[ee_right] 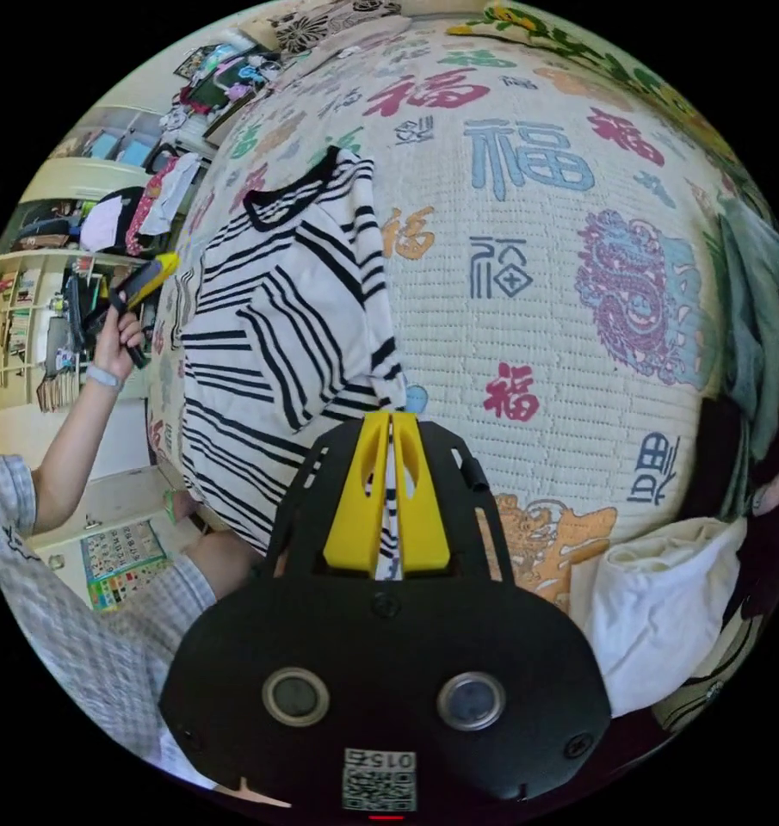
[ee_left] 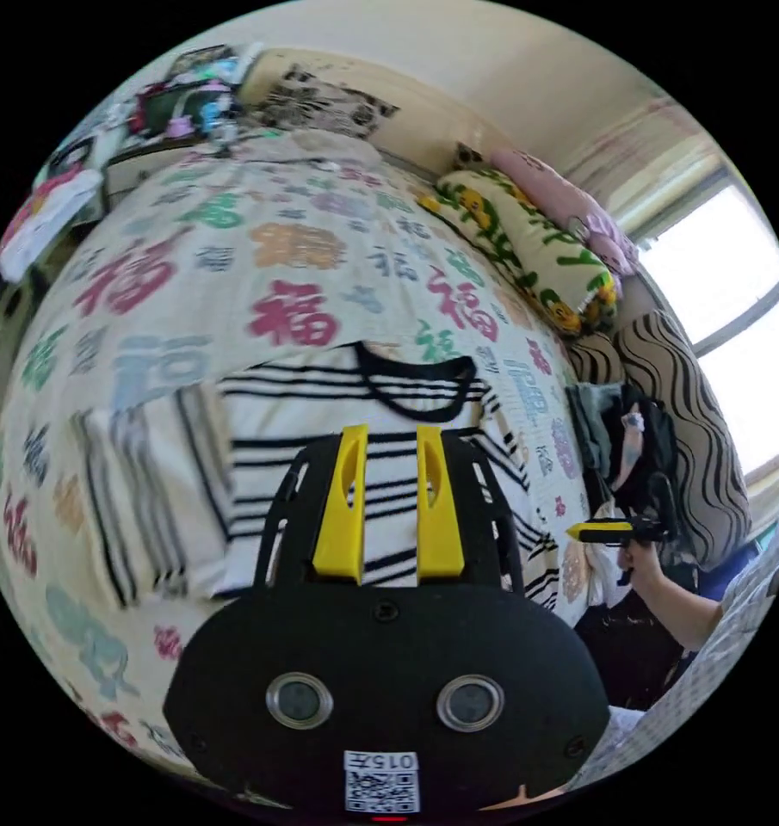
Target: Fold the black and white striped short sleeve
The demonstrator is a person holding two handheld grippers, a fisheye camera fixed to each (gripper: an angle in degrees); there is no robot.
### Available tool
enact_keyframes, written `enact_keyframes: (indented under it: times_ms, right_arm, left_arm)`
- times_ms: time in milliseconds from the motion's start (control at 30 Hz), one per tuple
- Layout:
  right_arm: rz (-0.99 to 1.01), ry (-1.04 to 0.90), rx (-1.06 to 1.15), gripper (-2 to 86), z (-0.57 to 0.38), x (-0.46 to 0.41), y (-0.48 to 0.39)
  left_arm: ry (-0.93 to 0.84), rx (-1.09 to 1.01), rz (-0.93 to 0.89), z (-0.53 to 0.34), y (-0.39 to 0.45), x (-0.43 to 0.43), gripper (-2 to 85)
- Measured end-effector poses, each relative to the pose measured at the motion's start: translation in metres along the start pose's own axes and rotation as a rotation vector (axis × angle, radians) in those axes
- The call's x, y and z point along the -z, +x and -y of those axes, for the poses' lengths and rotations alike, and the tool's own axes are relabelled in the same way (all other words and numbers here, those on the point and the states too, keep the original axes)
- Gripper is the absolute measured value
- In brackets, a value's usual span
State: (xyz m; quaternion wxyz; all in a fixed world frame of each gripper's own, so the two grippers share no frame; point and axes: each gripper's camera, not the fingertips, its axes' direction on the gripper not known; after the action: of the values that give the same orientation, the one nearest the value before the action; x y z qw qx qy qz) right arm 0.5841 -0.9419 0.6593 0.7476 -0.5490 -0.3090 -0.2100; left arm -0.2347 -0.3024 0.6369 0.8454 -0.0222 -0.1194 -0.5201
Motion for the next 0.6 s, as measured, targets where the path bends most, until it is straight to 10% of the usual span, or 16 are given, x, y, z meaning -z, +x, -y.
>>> enact_keyframes:
  times_ms: [233, 600]
  right_arm:
    - [0.081, 0.05, 0.256, 2.1, 0.072, 0.011, -0.161]
    - [0.072, -0.118, 0.583, 6.4, 0.236, -0.077, -0.456]
  left_arm:
    - [0.047, 0.508, 0.179, -0.149, -0.163, 0.065, 11.1]
    - [0.051, 0.589, 0.026, -0.223, -0.247, 0.012, 8.8]
